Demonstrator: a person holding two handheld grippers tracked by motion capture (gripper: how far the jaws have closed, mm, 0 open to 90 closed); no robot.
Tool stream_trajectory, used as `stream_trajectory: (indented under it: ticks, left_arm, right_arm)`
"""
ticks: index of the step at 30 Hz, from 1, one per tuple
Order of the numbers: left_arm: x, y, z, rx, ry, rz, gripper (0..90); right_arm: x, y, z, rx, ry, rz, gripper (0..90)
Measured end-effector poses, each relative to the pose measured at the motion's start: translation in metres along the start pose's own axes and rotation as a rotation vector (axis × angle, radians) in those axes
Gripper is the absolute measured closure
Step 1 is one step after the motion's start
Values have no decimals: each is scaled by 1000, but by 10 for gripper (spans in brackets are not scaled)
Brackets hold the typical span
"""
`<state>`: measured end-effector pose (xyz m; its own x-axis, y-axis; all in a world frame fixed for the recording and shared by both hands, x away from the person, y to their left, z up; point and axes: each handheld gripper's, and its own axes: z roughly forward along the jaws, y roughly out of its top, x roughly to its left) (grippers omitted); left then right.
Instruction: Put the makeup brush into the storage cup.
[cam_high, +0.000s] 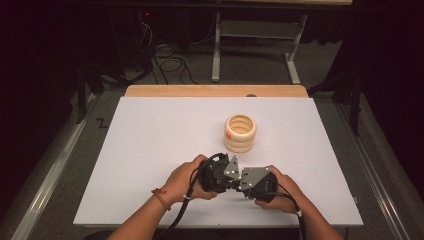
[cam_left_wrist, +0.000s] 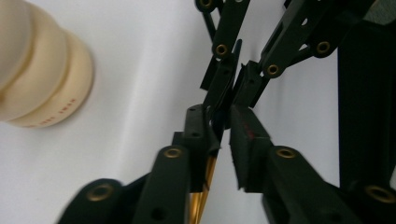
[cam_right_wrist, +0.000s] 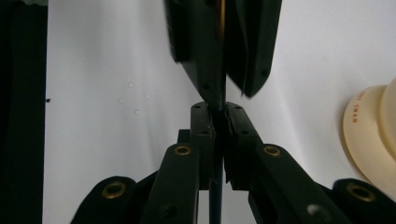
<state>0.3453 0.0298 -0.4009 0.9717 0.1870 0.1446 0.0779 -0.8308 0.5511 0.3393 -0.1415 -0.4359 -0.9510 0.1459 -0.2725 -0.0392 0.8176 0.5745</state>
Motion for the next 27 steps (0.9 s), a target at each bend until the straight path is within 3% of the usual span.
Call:
stream_trajectory:
  ticks: [6,7,10,11,12,15,16,17,19,20,21,23,25,27]
  left_arm:
    - [4,-15,-16,-86,44,-45,614]
    - [4,-19,-21,-109,85,-53,614]
    - [6,-31,-31,-173,125,-79,574]
    - [6,-39,-35,-191,149,-100,521]
    - [6,-39,-35,-191,149,-100,503]
    - [7,-53,-42,-251,183,-143,454]
    - [8,-60,-44,-269,193,-164,380]
    - [8,-64,-45,-280,197,-176,380]
    - [9,-80,-48,-299,208,-225,278]
    - [9,-80,-48,-299,208,-225,261]
    - [9,-93,-49,-306,212,-251,261]
    - [8,-99,-50,-310,215,-269,254]
    - [7,-119,-52,-326,226,-310,238]
    - [7,-126,-54,-337,233,-325,219]
  right_arm:
    - [-4,-5,-5,-9,-13,42,851]
    - [-4,-6,-6,-14,-11,51,851]
    - [-6,-7,-9,-29,-23,68,852]
    - [-9,-9,-12,-48,-36,91,851]
    - [-9,-9,-12,-48,-36,91,851]
    - [-12,-11,-17,-88,-47,121,851]
    - [-15,-12,-21,-112,-59,146,851]
    - [-15,-12,-21,-112,-59,146,851]
    - [-20,-15,-26,-168,-81,189,851]
    - [-22,-16,-28,-193,-87,205,851]
    - [-23,-17,-29,-214,-87,228,851]
    - [-26,-18,-32,-243,-92,250,851]
    - [-29,-19,-34,-254,-106,267,851]
    - [-30,-20,-35,-272,-113,302,851]
